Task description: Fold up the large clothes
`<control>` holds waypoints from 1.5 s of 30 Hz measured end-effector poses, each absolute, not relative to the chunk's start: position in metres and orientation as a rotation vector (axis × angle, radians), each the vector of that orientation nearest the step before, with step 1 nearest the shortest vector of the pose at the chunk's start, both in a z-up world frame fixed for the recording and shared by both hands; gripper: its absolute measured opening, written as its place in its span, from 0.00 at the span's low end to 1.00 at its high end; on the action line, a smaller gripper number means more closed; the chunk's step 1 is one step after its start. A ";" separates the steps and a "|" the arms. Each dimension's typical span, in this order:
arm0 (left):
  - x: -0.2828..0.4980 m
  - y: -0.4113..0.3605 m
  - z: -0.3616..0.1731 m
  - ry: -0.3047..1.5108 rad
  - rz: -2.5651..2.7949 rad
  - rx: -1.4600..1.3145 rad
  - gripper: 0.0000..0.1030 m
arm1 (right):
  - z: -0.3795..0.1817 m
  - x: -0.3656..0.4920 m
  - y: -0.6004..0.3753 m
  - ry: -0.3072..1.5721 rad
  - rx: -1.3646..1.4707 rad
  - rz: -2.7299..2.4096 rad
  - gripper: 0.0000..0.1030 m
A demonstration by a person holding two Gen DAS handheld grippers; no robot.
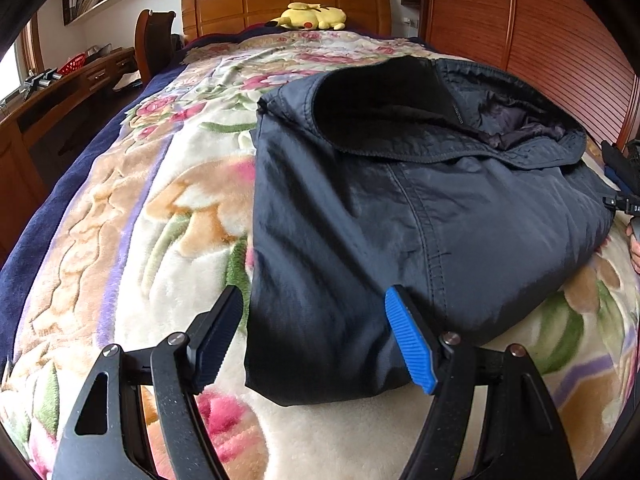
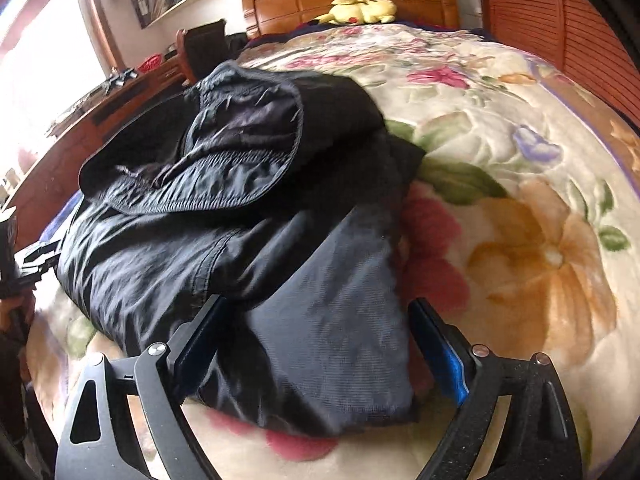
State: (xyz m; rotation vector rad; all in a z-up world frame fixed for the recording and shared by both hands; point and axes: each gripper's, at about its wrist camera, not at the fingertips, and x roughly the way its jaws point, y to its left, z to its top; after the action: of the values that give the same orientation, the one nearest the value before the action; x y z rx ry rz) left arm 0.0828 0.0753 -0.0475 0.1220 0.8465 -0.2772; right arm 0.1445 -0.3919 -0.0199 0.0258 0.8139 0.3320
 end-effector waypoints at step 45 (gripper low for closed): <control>-0.053 0.079 0.011 0.657 -0.424 0.063 0.05 | 0.018 0.013 -0.409 0.646 -0.079 0.426 0.22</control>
State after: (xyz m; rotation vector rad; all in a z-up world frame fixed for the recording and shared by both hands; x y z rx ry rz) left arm -0.0525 0.0785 0.0107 0.0630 0.6570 -0.4241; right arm 0.0132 -0.4093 0.0183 -0.0789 0.6464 0.4261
